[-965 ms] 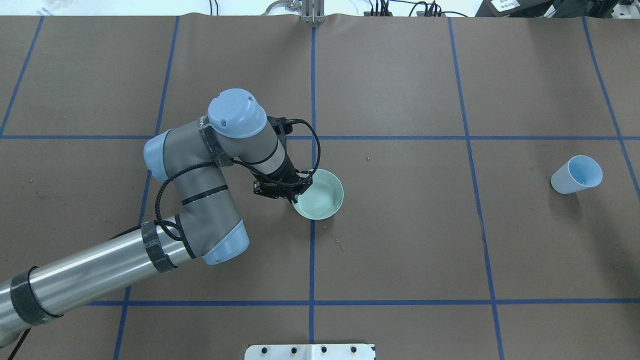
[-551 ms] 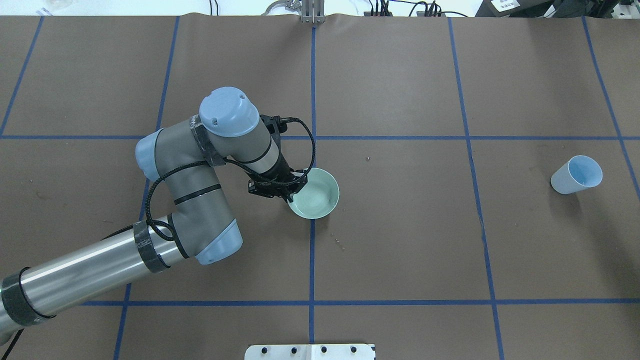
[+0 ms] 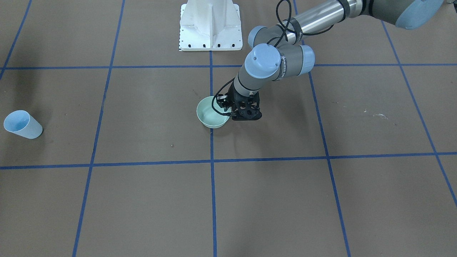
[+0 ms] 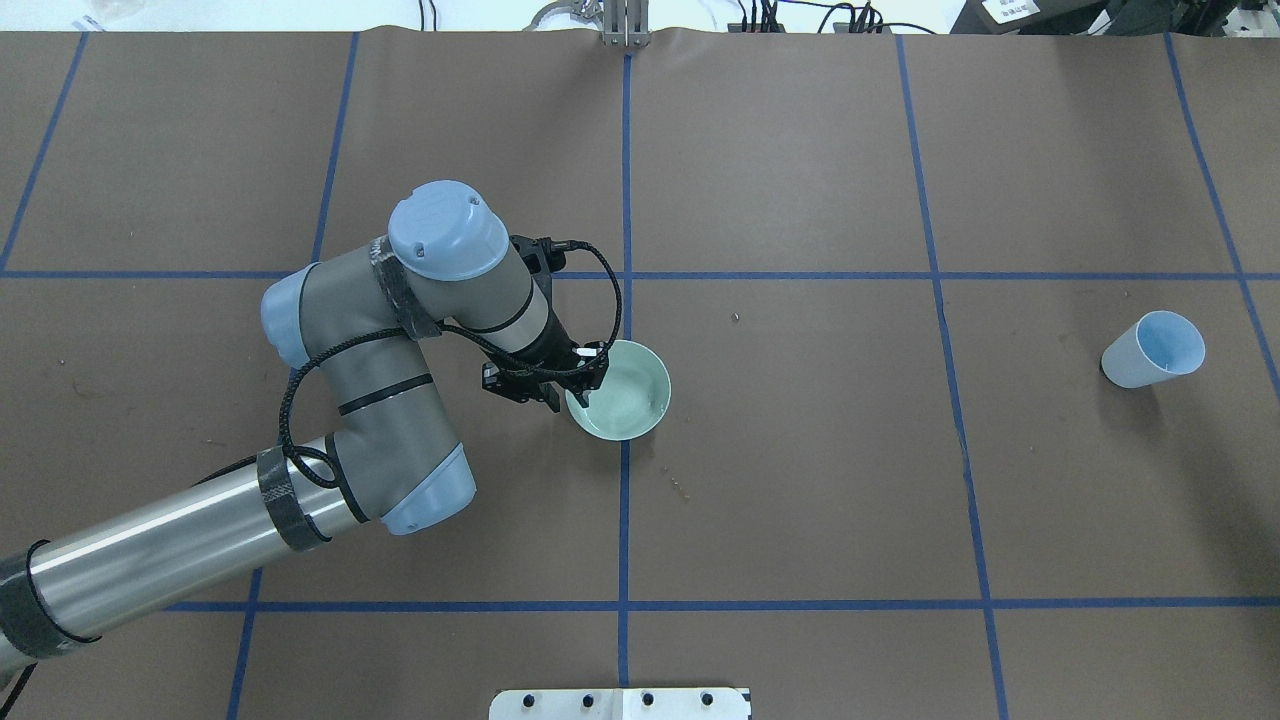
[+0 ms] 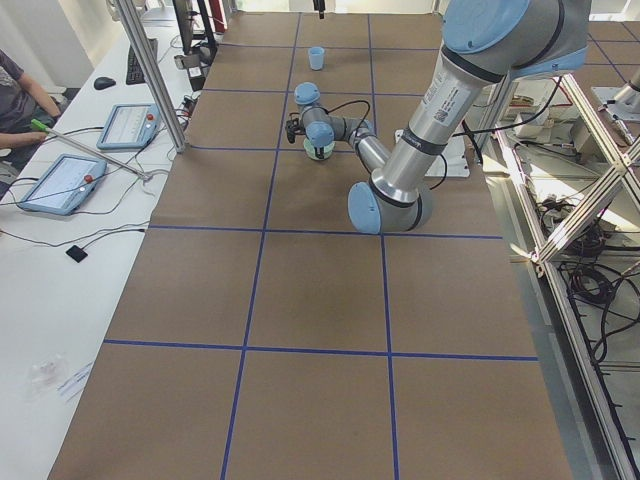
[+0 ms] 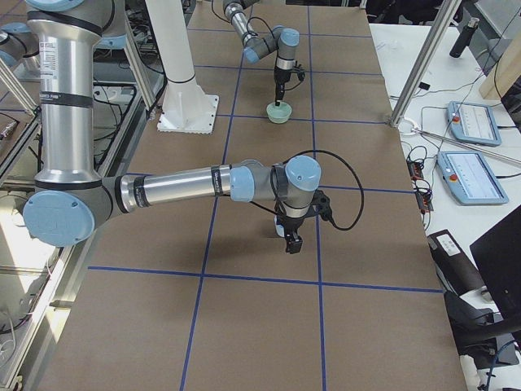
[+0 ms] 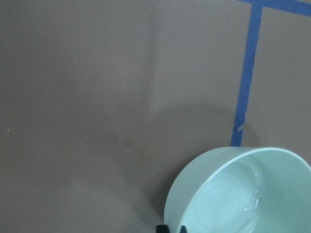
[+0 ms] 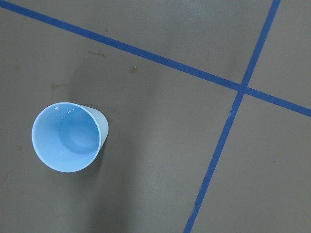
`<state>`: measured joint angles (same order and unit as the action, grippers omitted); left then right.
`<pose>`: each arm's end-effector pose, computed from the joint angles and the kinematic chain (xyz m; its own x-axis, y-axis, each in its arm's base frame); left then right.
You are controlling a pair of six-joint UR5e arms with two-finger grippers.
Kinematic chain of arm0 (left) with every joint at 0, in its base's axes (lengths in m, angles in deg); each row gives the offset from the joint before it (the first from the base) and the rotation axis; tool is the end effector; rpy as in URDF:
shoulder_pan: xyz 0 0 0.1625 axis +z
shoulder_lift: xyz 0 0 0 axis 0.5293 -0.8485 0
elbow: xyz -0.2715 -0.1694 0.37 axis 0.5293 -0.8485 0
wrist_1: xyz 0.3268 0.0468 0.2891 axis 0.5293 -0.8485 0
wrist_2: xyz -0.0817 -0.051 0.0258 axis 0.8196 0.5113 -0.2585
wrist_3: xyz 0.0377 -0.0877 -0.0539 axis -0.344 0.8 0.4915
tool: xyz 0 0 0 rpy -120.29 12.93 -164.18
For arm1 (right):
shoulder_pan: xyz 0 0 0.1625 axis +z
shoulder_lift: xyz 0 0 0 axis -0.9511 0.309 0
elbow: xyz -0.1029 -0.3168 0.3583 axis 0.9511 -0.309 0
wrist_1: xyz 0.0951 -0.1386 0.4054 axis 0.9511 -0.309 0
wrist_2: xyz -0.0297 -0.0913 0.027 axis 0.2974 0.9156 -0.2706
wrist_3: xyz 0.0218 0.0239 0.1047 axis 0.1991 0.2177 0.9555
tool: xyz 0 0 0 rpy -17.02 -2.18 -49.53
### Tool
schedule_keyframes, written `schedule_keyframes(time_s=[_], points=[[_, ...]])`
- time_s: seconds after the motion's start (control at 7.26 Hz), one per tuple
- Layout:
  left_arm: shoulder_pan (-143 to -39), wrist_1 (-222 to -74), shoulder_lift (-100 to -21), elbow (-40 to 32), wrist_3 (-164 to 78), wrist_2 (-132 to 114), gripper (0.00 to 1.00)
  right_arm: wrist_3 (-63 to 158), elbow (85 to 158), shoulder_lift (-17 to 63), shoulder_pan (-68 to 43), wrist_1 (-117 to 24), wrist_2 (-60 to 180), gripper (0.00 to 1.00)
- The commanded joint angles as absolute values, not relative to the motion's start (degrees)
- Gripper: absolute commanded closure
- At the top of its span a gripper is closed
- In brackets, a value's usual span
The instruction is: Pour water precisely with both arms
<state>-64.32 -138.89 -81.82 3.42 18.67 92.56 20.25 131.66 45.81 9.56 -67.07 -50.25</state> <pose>0.6350 -0.4892 0.2714 0.5219 -0.0996 -0.8472 -0.0400 0.9892 -0.1409 -0.0145 -0.4941 0.6526 0.6759 -0.3232 0.6623 0.2760 0.9443 0.1792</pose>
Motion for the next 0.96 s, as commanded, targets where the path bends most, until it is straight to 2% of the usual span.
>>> schedule_keyframes(time_s=[0.0,0.41,0.55,0.83], points=[[-64.6,-138.9,-81.9,2.3,18.7,92.7,0.55,20.3,131.7,45.8,9.6,-67.1,-50.3,0.01],[-71.3,-131.1,-79.3,-7.8,18.3,97.6,0.36,20.3,132.3,45.7,9.4,-67.0,-51.9,0.0],[-72.5,-130.5,-75.3,-12.7,17.8,97.8,0.35,21.0,132.8,45.9,8.6,-64.5,-51.9,0.0],[-75.5,-130.8,-66.1,-20.6,13.5,97.9,0.34,24.7,132.4,51.4,6.1,-50.1,-51.8,0.01]])
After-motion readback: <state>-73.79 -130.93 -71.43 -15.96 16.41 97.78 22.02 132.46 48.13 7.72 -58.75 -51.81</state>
